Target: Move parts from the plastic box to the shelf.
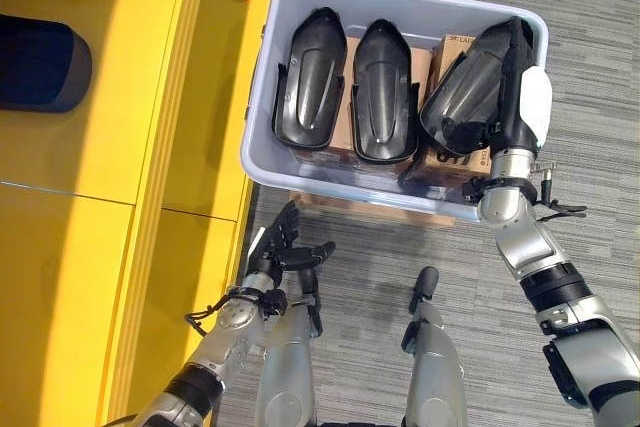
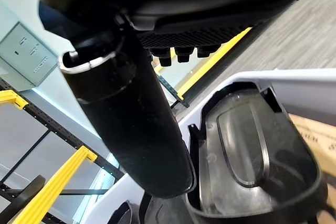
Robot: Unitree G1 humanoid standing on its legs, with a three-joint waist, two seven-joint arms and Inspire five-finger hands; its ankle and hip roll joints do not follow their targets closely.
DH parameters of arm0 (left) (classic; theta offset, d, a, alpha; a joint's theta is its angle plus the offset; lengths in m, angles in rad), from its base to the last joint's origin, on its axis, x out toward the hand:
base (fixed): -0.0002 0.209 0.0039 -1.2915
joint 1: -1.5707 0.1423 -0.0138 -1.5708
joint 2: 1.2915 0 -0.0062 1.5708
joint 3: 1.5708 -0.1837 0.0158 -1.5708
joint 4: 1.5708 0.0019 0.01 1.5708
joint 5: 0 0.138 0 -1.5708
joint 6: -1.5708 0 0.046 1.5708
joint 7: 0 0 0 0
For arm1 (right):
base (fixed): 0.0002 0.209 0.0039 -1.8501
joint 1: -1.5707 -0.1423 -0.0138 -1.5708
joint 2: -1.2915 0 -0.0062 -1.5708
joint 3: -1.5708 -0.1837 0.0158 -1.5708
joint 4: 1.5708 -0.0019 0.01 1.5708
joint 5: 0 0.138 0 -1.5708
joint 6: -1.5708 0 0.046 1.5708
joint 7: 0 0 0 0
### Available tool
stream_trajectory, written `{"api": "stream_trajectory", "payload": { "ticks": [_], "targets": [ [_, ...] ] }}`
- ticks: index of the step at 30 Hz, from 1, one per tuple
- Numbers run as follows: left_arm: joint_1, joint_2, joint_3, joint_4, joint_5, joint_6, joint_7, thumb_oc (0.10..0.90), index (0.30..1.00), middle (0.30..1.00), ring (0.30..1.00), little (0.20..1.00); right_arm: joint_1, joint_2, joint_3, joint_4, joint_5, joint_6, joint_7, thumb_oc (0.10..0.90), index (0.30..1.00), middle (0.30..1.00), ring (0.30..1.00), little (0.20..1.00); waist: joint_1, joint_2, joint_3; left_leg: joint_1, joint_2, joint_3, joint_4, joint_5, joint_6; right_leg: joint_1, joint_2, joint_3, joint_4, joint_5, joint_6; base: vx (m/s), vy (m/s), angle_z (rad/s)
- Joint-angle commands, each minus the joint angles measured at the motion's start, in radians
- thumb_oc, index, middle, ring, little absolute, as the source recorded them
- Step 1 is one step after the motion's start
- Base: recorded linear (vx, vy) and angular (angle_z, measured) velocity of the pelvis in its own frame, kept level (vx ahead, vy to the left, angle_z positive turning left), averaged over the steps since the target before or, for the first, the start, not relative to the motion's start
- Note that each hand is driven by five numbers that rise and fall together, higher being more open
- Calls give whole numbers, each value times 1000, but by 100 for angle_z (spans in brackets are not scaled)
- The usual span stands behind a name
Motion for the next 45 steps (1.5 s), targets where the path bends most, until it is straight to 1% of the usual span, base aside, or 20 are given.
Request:
{"api": "stream_trajectory", "payload": {
  "ticks": [1,11,22,29,37,45],
  "targets": [
    [23,-10,16,-77,18,-55,9,900,1000,1000,1000,1000,-92,-32,4,-146,5,-90,-38,900,1000,1000,1000,1000,7,-7,-76,36,42,-34,1,-43,-44,26,-77,37,146,-125,48,0,0,0],
    [21,-2,9,-80,12,-56,25,900,1000,1000,1000,1000,-146,18,34,-89,75,-89,-60,900,1000,1000,1000,1000,18,-4,-66,24,37,-37,7,-43,-41,25,-81,31,144,-122,46,0,0,0],
    [24,8,11,-94,14,-59,30,900,1000,1000,1000,1000,-186,15,37,-50,49,-60,-86,900,1000,1000,1000,1000,29,5,-57,4,32,-37,24,-50,-38,8,-83,30,163,-130,44,0,0,0],
    [20,10,13,-104,12,-65,42,900,1000,1000,1000,1000,-210,12,36,-32,16,-35,-98,900,1000,1000,1000,1000,28,10,-47,-18,34,-40,56,-65,-34,-22,-83,40,202,-145,41,0,2,0],
    [19,9,19,-110,14,-70,53,900,1000,1000,1000,1000,-202,13,28,-8,-16,-12,-121,900,1000,1000,1000,1000,26,16,-27,-51,35,-41,91,-78,-30,-59,-82,49,239,-157,37,1,10,2],
    [19,10,18,-120,8,-73,59,900,1000,1000,1000,1000,-206,24,26,26,1,-9,-130,900,1000,1000,1000,1000,28,20,-19,-70,30,-45,103,-83,-26,-84,-83,57,257,-161,35,0,0,0]
  ]
}}
